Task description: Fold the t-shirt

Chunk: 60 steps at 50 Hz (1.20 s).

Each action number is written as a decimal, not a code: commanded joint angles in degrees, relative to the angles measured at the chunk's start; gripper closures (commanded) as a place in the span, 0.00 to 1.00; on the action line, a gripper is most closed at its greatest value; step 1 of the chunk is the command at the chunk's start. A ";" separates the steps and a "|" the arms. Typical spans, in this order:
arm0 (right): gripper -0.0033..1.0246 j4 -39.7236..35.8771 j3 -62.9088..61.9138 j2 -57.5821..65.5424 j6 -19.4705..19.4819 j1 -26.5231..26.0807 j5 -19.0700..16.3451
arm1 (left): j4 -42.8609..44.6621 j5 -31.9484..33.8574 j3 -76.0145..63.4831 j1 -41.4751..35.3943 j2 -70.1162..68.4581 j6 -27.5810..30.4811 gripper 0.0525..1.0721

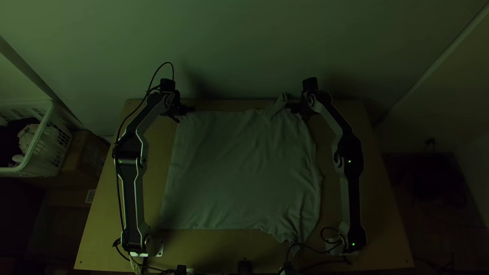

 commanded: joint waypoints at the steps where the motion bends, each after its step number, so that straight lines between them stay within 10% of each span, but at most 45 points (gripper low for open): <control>1: 0.89 -0.76 2.05 2.63 -0.70 0.55 0.25 | -0.56 0.01 1.10 0.61 0.03 -1.10 0.98; 60: 0.97 -7.44 0.91 -6.33 -4.65 -0.94 2.36 | 1.46 7.21 -5.05 5.18 -9.03 -3.92 0.98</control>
